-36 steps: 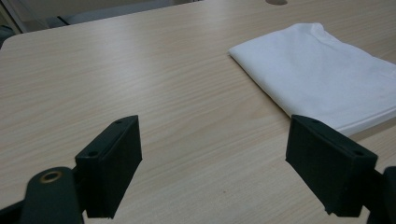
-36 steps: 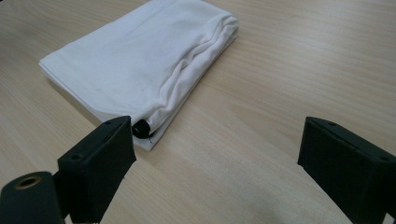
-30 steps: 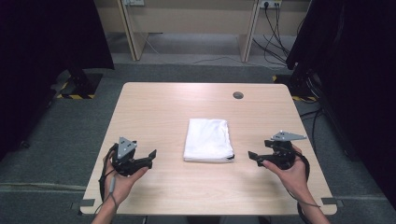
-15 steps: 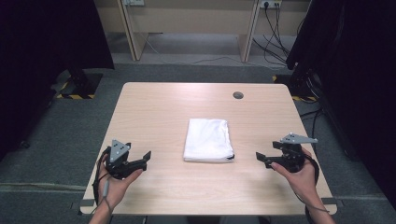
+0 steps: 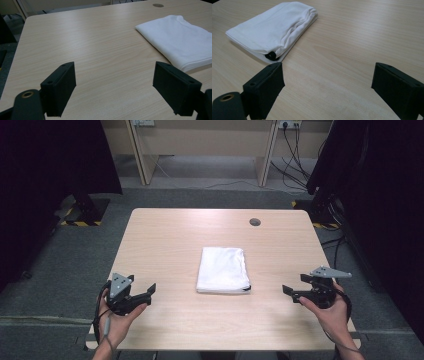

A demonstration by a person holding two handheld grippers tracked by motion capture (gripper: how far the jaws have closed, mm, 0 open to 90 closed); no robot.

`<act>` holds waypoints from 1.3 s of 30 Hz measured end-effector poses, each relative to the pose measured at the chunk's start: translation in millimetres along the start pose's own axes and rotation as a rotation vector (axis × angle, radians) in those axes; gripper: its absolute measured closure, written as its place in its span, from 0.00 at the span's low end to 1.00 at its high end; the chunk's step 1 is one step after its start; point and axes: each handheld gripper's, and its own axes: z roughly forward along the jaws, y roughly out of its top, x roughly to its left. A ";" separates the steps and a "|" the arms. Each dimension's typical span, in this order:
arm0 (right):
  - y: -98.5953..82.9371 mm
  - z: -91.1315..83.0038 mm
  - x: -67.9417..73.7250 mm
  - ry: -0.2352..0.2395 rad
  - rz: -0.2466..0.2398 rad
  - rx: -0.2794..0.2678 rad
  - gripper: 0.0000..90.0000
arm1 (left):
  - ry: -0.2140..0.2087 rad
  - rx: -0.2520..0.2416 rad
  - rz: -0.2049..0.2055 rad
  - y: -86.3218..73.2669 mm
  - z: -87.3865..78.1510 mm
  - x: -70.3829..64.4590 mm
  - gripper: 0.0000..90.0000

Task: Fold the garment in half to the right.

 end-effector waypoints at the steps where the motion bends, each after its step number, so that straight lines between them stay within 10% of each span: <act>1: -0.4 -1.2 -0.6 -0.001 -0.002 -0.002 0.12 | 0.001 0.002 0.000 -1.1 -0.6 0.7 0.20; 39: -24.6 -28.4 -21.9 -0.071 0.040 -0.034 0.12 | 0.093 0.007 -0.095 -26.9 -14.9 36.6 0.20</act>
